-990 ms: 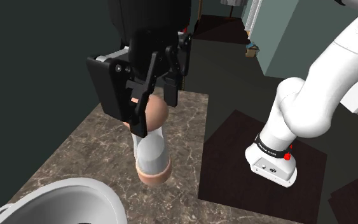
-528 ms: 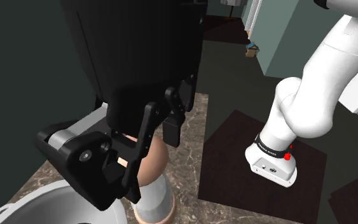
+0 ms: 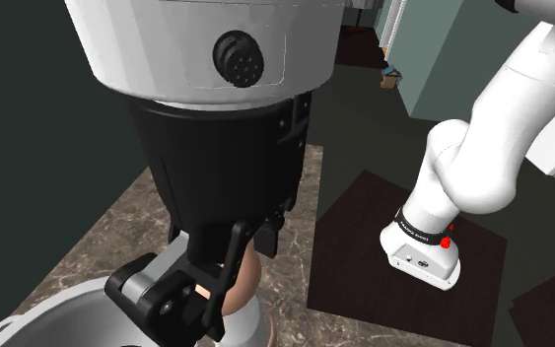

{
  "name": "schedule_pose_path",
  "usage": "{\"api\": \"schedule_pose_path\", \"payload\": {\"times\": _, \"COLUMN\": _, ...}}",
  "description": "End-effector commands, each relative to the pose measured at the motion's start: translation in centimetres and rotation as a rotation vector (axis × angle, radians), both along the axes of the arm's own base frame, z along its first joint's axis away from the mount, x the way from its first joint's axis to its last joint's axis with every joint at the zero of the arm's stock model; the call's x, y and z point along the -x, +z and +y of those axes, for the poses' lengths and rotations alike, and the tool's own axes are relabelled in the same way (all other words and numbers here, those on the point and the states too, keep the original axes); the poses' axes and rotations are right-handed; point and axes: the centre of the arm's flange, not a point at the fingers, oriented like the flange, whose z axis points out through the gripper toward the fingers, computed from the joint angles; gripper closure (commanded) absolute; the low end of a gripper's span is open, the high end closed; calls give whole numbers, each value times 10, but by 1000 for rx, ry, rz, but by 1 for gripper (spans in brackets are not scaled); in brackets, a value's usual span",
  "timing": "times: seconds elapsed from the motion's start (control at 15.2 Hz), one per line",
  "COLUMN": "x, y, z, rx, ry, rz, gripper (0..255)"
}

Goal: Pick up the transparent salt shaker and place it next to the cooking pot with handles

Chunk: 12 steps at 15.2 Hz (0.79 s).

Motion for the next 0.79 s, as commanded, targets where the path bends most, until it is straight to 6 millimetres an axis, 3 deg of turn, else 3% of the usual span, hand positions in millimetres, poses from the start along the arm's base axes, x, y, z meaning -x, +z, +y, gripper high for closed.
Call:
{"api": "schedule_pose_path", "payload": {"times": 0.0, "x": -1, "y": -10, "z": 0, "rx": -1, "ry": 0, "rz": 0, "gripper": 255}}
{"api": "schedule_pose_path", "payload": {"times": 0.73, "x": -1, "y": -68, "z": 0, "rx": -1, "ry": 0, "rz": 0, "gripper": 255}}
